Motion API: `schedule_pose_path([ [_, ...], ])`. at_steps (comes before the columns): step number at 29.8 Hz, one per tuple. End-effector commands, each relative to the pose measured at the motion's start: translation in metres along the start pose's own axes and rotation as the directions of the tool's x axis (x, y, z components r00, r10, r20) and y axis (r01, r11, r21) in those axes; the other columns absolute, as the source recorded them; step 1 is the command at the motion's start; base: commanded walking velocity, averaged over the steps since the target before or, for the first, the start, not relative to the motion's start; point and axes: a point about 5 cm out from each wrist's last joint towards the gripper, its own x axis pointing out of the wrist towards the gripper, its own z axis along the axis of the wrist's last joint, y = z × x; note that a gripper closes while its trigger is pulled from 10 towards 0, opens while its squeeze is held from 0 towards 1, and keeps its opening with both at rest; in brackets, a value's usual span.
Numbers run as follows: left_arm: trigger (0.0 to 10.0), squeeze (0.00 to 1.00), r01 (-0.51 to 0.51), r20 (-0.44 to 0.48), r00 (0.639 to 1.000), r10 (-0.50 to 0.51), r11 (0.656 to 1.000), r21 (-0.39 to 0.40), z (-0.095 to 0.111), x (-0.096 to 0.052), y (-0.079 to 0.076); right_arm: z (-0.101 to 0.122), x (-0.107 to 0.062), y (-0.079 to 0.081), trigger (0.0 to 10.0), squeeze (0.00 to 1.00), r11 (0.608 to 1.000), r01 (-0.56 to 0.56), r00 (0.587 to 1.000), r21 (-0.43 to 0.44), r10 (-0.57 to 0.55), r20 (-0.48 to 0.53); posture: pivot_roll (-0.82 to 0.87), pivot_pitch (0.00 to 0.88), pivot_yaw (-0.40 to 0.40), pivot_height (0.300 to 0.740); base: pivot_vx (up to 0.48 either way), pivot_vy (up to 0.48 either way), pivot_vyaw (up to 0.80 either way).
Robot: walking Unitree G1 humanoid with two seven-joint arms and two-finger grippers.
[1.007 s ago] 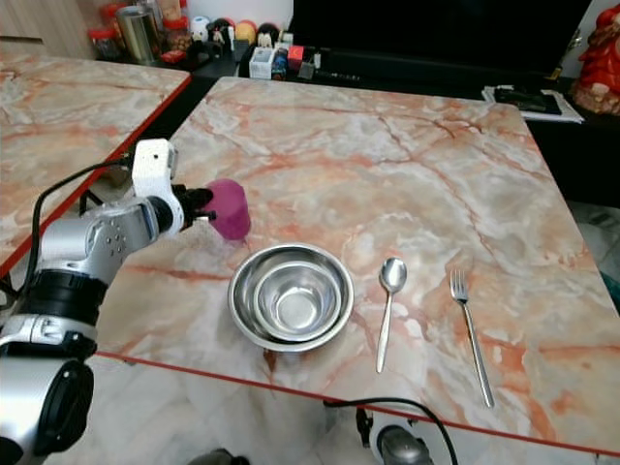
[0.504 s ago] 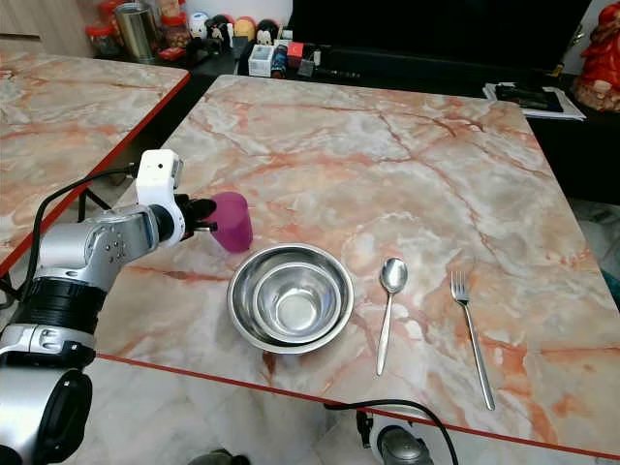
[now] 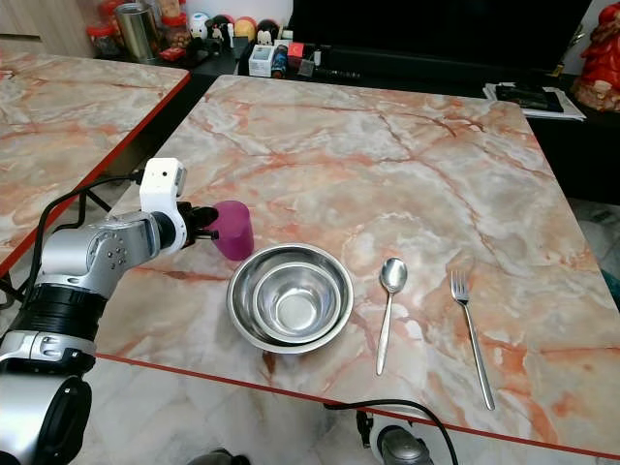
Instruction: Setting the table
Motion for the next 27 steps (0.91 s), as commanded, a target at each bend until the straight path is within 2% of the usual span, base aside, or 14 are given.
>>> schedule_pose_path([
  [1, 10.0, 0.21, -0.010, -0.012, 1.000, 0.010, 0.999, 0.031, -0.003, -0.001, 0.000, -0.003, 0.000, -0.002, 10.0, 0.00, 1.000, 0.011, 1.000, 0.026, -0.011, -0.011, 0.14, 0.078, -0.027, 0.715, 0.000, 0.000, 0.00],
  [6, 10.0, 0.20, -0.017, -0.014, 1.000, 0.017, 0.999, 0.037, -0.003, -0.002, 0.001, -0.003, 0.000, -0.002, 10.0, 0.00, 1.000, 0.011, 1.000, 0.024, -0.011, -0.010, 0.14, 0.077, -0.028, 0.715, 0.000, 0.000, 0.00],
  [7, 10.0, 0.32, -0.018, -0.014, 1.000, 0.018, 0.999, 0.038, -0.003, -0.002, 0.001, -0.002, 0.000, -0.002, 10.0, 0.00, 1.000, 0.011, 1.000, 0.024, -0.011, -0.010, 0.14, 0.078, -0.029, 0.715, 0.000, 0.000, 0.00],
  [8, 10.0, 0.32, -0.018, -0.014, 1.000, 0.018, 0.999, 0.039, -0.003, -0.002, 0.001, -0.002, 0.000, -0.002, 10.0, 0.00, 1.000, 0.011, 1.000, 0.023, -0.011, -0.010, 0.14, 0.078, -0.029, 0.715, 0.000, 0.000, 0.00],
  [9, 10.0, 0.53, -0.018, -0.013, 1.000, 0.018, 0.999, 0.041, -0.003, -0.002, 0.001, -0.002, 0.000, -0.002, 10.0, 0.00, 1.000, 0.011, 1.000, 0.024, -0.011, -0.009, 0.14, 0.078, -0.029, 0.715, 0.000, 0.000, 0.00],
  [18, 10.0, 0.53, -0.013, -0.006, 1.000, 0.013, 0.999, 0.045, -0.002, -0.002, 0.000, -0.002, 0.000, -0.002, 10.0, 0.00, 1.000, 0.011, 1.000, 0.026, -0.011, -0.010, 0.14, 0.079, -0.028, 0.715, 0.000, 0.000, 0.00],
  [19, 10.0, 0.60, -0.012, -0.002, 1.000, 0.013, 0.999, 0.046, -0.001, -0.002, 0.000, -0.002, 0.000, -0.002, 10.0, 0.00, 1.000, 0.012, 1.000, 0.026, -0.012, -0.010, 0.14, 0.079, -0.029, 0.715, 0.000, 0.000, 0.00],
  [20, 10.0, 0.61, -0.011, 0.002, 1.000, 0.011, 0.999, 0.048, 0.000, -0.002, -0.001, -0.002, 0.000, -0.002, 10.0, 0.00, 1.000, 0.013, 1.000, 0.026, -0.013, -0.011, 0.14, 0.079, -0.029, 0.715, 0.000, 0.000, 0.00],
  [21, 10.0, 1.00, -0.005, 0.021, 1.000, 0.004, 0.999, 0.049, 0.003, -0.003, -0.002, -0.002, 0.000, -0.003, 10.0, 0.00, 1.000, 0.014, 1.000, 0.025, -0.014, -0.011, 0.14, 0.078, -0.030, 0.715, 0.000, 0.000, 0.00],
  [27, 10.0, 1.00, 0.009, 0.081, 0.997, -0.013, 0.999, 0.043, 0.013, -0.006, -0.005, -0.002, 0.000, -0.003, 10.0, 0.00, 1.000, 0.014, 1.000, 0.023, -0.013, -0.010, 0.14, 0.075, -0.033, 0.715, 0.000, 0.000, 0.00],
])
